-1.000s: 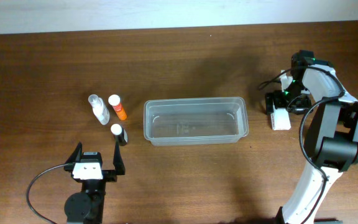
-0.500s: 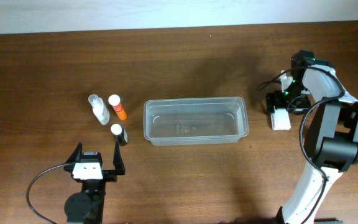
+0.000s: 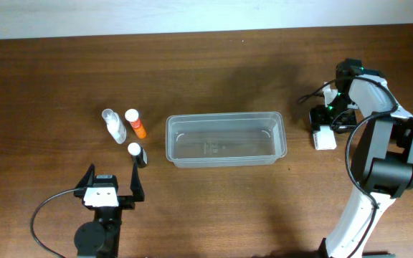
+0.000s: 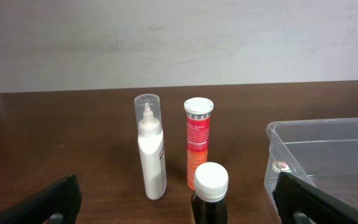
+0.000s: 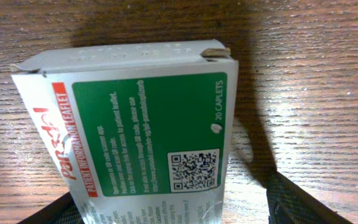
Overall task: Pack container
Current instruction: 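Lower the right gripper and grasp the Panadol box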
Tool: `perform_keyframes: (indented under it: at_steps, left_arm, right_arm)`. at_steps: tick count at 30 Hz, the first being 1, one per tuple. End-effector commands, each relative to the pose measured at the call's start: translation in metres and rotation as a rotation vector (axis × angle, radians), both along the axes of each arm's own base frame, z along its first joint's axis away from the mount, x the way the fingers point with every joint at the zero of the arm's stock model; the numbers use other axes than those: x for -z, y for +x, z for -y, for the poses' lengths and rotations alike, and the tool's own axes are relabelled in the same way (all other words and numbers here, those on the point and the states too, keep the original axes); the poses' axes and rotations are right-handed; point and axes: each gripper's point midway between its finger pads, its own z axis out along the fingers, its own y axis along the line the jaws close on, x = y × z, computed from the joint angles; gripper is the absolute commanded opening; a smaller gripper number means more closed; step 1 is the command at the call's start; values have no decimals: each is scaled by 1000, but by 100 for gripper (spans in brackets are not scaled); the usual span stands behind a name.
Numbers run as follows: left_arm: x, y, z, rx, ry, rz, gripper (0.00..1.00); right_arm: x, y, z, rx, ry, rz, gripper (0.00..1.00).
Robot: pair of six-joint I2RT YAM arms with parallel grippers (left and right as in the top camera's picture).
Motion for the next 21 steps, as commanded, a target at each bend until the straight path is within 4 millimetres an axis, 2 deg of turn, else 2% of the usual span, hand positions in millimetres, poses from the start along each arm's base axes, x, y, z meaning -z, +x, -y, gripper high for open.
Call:
perform_keyframes:
  at_steps: [1,9,15,21]
  left_arm:
    - [-1,0,-3,-14,19,5,99]
    - [-1,0,-3,-14,19,5,99]
    - [-1,0,-3,-14,19,5,99]
    - [-1,0,-3,-14,19,5,99]
  right_arm:
    - [15,-14,-18,5,82,-51,73]
    - [15,-14,-18,5,83,-50,59]
    - [13,-11,-19,6,92,-41,57]
    - [-3,0,-18,5,89,9,51]
